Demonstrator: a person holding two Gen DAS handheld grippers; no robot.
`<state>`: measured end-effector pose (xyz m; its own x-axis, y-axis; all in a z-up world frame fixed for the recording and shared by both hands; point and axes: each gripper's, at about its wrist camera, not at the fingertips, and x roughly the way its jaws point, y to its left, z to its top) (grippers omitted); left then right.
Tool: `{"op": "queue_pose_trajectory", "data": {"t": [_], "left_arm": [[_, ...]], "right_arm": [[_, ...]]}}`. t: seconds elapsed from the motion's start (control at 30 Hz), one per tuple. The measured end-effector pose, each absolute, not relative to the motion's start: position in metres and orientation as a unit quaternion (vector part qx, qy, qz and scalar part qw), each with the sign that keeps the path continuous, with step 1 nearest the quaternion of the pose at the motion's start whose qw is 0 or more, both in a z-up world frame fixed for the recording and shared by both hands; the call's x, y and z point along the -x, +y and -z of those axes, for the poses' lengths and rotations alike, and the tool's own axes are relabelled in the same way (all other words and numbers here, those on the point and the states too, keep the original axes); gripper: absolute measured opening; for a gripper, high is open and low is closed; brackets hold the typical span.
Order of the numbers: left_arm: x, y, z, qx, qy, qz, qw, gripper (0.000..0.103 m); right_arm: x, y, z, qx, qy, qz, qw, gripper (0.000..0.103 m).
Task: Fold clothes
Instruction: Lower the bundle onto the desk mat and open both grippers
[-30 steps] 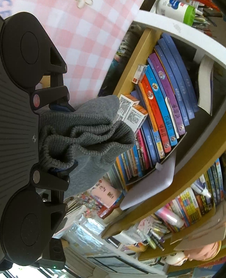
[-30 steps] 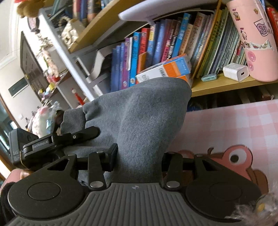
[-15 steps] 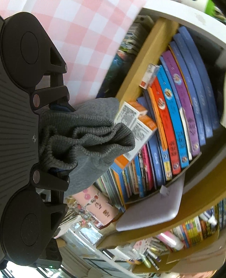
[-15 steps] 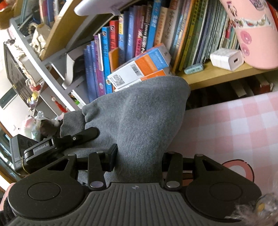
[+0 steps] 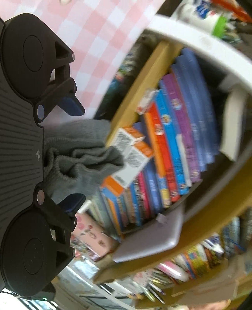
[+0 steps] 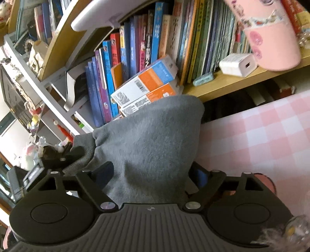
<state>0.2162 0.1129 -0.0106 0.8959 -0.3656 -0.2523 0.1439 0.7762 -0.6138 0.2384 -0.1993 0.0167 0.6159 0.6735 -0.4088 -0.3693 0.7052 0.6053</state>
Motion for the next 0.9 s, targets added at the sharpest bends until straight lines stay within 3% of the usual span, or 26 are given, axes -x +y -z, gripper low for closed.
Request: {"op": "queue_pose_trajectory", "data": {"t": [0.5, 0.9], "left_arm": [[-0.121, 0.106, -0.005, 0.314, 0.15, 0.099, 0.932, 0.091], [-0.056, 0.054, -0.01, 0.207, 0.191, 0.047, 0.958, 0.099]], "right_arm": [[-0.153, -0.221, -0.025, -0.249, 0.32, -0.3, 0.863, 0.087], [-0.062, -0.196, -0.028, -0.109, 0.289, -0.26, 0.915, 0.093]]}}
